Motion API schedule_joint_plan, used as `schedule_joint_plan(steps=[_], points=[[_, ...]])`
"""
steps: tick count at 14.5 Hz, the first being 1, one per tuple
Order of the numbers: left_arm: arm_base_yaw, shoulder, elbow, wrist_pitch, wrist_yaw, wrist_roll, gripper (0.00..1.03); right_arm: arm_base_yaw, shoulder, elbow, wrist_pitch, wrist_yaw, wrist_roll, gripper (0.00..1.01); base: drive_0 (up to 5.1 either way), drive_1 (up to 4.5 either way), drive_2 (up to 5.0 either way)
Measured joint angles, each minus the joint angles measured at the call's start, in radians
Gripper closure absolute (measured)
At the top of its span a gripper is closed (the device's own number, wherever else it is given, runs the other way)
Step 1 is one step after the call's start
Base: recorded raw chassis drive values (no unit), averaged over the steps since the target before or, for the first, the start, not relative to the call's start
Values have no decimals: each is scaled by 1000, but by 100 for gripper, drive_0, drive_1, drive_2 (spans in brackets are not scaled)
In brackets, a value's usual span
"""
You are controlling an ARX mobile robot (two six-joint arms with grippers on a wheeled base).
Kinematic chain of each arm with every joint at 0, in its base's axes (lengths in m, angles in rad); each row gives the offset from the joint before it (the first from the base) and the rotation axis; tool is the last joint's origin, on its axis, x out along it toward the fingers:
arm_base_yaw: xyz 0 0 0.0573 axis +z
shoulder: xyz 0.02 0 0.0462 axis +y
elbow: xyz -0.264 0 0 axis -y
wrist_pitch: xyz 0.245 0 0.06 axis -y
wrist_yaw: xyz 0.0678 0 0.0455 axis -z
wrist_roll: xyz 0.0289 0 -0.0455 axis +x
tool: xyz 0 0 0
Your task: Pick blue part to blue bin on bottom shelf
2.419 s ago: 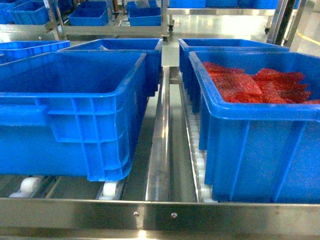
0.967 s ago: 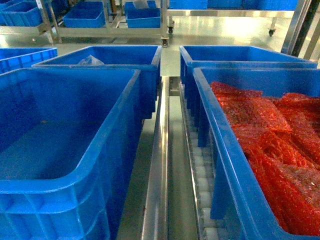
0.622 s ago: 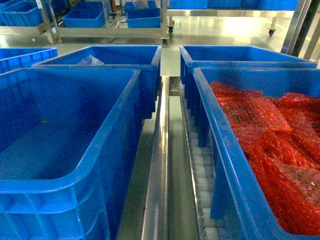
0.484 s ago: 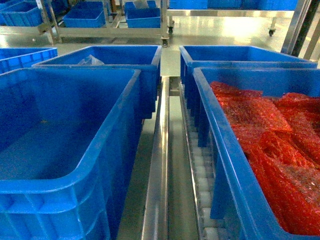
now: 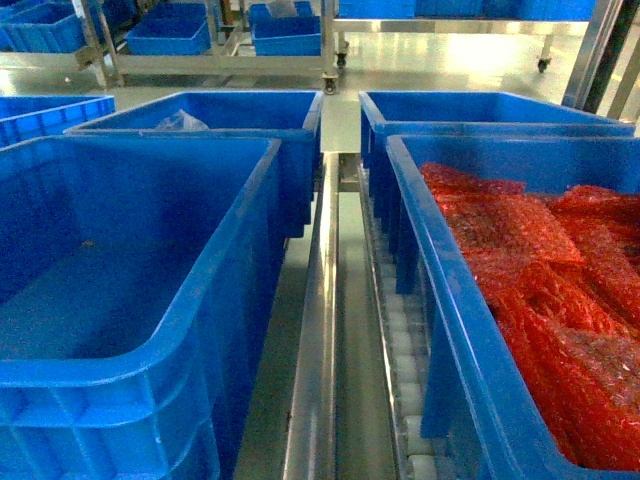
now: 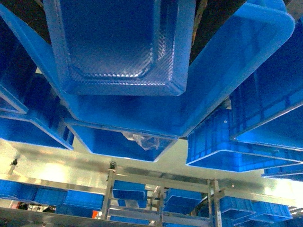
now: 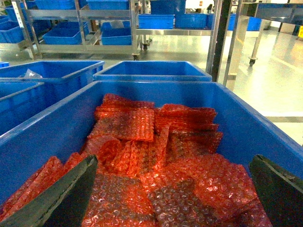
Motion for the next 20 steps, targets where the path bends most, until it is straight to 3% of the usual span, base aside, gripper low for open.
schedule_joint_plan(steps=[14, 15, 16, 17, 18, 19, 20], points=[[0, 0, 0, 0, 0, 0, 60, 0, 0, 0, 0, 0, 0, 3, 0, 0, 0], [-11, 15, 32, -109, -25, 0, 60, 0, 0, 0, 0, 0, 0, 3, 0, 0, 0], [-19, 36, 45, -130, -33, 0, 60, 0, 0, 0, 0, 0, 0, 3, 0, 0, 0], [-69, 53, 51, -101, -39, 10, 60, 0, 0, 0, 0, 0, 0, 3, 0, 0, 0], [-26, 381, 87, 243, 89, 63, 60, 0, 0, 0, 1, 0, 0, 3, 0, 0, 0], [5, 720, 161, 409, 143, 86, 41, 0, 0, 0, 0, 0, 0, 3, 0, 0, 0], [5, 703, 158, 421, 143, 94, 3, 0, 0, 0, 1, 0, 0, 3, 0, 0, 0]])
